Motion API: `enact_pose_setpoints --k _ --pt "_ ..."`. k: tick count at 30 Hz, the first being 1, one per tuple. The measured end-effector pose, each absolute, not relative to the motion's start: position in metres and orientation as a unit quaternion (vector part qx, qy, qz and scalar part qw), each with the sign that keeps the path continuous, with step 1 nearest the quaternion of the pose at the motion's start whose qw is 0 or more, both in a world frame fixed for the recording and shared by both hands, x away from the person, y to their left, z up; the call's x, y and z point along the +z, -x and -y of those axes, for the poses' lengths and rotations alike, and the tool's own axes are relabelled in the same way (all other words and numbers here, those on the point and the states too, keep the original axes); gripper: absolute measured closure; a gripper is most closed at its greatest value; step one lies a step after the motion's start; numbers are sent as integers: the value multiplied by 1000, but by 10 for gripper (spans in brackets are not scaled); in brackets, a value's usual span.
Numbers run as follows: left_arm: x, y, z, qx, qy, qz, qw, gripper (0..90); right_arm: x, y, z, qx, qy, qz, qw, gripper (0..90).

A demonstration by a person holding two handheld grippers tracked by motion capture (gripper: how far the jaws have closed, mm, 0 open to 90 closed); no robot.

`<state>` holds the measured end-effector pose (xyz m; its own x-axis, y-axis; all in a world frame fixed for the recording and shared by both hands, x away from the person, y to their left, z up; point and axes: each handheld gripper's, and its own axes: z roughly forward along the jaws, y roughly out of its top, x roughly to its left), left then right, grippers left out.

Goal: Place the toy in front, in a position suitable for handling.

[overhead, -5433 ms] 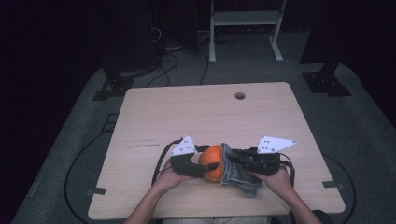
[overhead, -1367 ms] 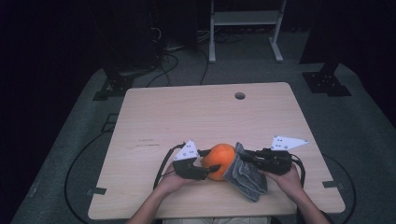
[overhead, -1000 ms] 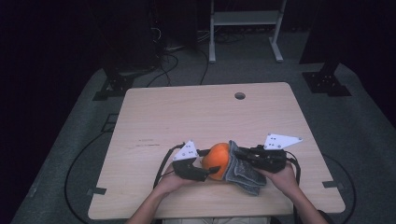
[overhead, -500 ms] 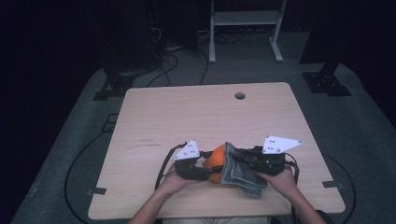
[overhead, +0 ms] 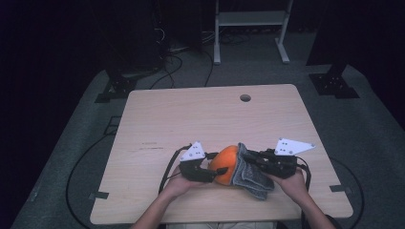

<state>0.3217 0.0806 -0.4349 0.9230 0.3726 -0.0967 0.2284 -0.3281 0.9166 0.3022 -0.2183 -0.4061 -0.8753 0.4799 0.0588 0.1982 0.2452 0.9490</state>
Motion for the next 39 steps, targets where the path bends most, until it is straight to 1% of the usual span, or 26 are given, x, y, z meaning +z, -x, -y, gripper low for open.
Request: enact_pose_setpoints --k 6,10,14,15,18,21,25,27,28,30,31,32,33,34,36,39 --pt "-430 -317 -75 83 -808 -194 550 398 -399 -289 213 571 -201 -785 129 790" --pt "-426 -306 -63 123 -825 -163 527 405 -388 -282 192 561 -164 -801 128 791" --pt "-422 -288 -49 175 -845 -106 494 411 -377 -282 174 540 -148 -815 152 793" --pt "-422 -287 -49 178 -846 -105 492 411 -376 -286 174 537 -154 -816 151 793" --pt "-425 -291 -53 163 -841 -117 502 411 -379 -294 183 544 -174 -808 141 794" --pt "-428 -292 -55 157 -839 -115 507 406 -384 -299 195 553 -192 -799 138 794" --pt "-430 -296 -59 141 -838 -113 515 367 -392 -303 214 562 -220 -786 133 794" --pt "-432 -298 -61 127 -835 -114 524 321 -396 -302 221 562 -230 -783 132 793" --pt "-433 -300 -61 112 -832 -120 530 271 -398 -302 224 561 -232 -783 133 793" --pt "-435 -305 -59 100 -834 -138 524 187 -399 -300 227 564 -235 -781 128 793" --pt "-435 -305 -59 96 -834 -140 524 177 -398 -299 226 566 -231 -782 123 793" --pt "-436 -306 -59 94 -833 -142 527 183 -397 -298 225 568 -226 -782 123 793" --pt "-437 -305 -59 98 -832 -139 529 212 -396 -297 223 571 -219 -782 122 792" --pt "-437 -304 -60 102 -831 -137 529 262 -394 -296 219 575 -208 -782 120 791" --pt "-438 -304 -62 104 -829 -142 531 314 -393 -295 215 576 -200 -784 120 791" --pt "-438 -306 -66 99 -824 -151 537 339 -396 -298 218 576 -207 -782 119 791"
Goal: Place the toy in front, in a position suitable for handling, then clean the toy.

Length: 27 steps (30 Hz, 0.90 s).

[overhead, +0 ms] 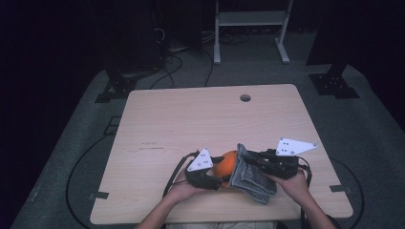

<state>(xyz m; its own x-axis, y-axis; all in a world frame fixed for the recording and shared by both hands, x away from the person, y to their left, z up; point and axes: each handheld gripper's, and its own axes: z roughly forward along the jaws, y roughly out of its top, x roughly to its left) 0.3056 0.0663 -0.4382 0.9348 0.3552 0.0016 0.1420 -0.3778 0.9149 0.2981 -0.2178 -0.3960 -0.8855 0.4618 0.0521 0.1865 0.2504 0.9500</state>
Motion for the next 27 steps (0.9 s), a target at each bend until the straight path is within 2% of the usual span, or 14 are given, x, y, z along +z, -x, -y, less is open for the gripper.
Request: enact_pose_setpoints --k 10,21,27 --pt "-440 -309 -74 91 -822 -155 541 340 -412 -295 239 570 -241 -778 109 791" --pt "-441 -312 -76 79 -823 -154 542 321 -411 -292 239 580 -239 -773 94 790" --pt "-442 -313 -75 78 -824 -150 540 321 -405 -286 225 584 -198 -782 86 790"
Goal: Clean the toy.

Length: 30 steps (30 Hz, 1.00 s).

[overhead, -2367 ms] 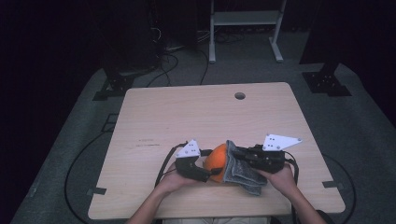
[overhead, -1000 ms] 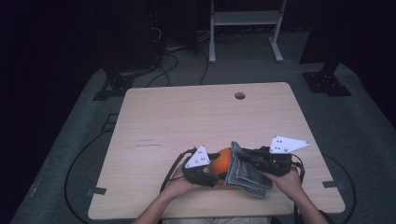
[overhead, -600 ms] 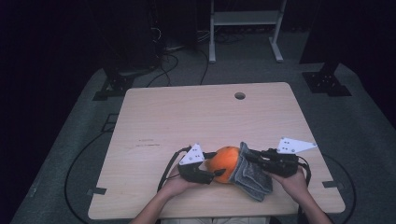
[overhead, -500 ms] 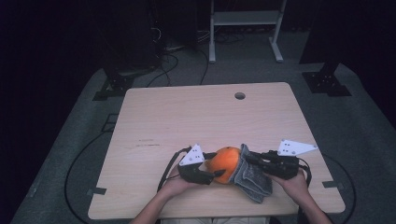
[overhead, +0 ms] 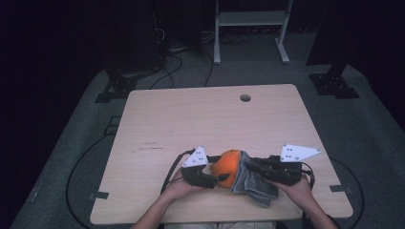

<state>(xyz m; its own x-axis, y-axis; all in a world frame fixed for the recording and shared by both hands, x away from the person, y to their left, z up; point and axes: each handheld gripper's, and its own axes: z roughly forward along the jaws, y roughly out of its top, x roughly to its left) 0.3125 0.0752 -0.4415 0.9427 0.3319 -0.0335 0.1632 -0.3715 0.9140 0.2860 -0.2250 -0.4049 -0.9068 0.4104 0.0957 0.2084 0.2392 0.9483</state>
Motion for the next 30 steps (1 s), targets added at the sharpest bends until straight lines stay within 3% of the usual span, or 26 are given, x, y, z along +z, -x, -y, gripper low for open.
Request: enact_pose_setpoints --k 5,10,22,30 --pt "-440 -305 -67 104 -837 -119 524 332 -397 -285 200 571 -166 -799 93 789" --pt "-441 -307 -72 104 -834 -130 526 340 -393 -299 190 565 -173 -800 106 790" --pt "-442 -306 -74 99 -833 -122 531 316 -401 -308 217 578 -227 -776 111 789" --pt "-445 -309 -74 82 -832 -125 534 245 -417 -310 245 578 -271 -763 96 790"
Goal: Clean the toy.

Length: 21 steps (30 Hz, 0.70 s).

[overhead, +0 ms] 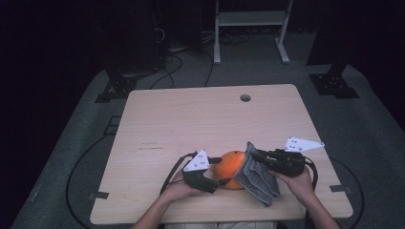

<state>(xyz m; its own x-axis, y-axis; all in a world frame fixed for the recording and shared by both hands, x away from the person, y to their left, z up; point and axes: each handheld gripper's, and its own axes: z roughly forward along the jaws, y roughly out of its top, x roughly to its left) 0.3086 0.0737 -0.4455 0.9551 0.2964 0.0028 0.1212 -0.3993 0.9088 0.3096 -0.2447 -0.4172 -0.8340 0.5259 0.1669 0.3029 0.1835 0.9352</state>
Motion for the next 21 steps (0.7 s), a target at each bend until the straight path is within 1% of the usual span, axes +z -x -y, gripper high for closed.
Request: enact_pose_setpoints --k 1,4,7,10,14,17,21 --pt "-445 -309 -74 83 -833 -127 531 261 -418 -309 247 575 -274 -765 99 790" --pt "-446 -309 -76 86 -833 -131 531 344 -423 -309 256 565 -287 -767 100 791" --pt "-446 -309 -76 86 -832 -133 532 366 -425 -308 260 561 -290 -770 93 792" --pt "-445 -310 -76 87 -827 -141 538 390 -419 -303 259 576 -273 -765 87 792" --pt "-439 -312 -75 87 -810 -163 556 446 -400 -291 247 600 -233 -760 94 792" --pt "-425 -308 -74 101 -808 -153 560 466 -383 -283 232 615 -200 -757 99 792" --pt "-412 -302 -77 99 -815 -142 552 474 -371 -283 210 615 -176 -763 98 792"
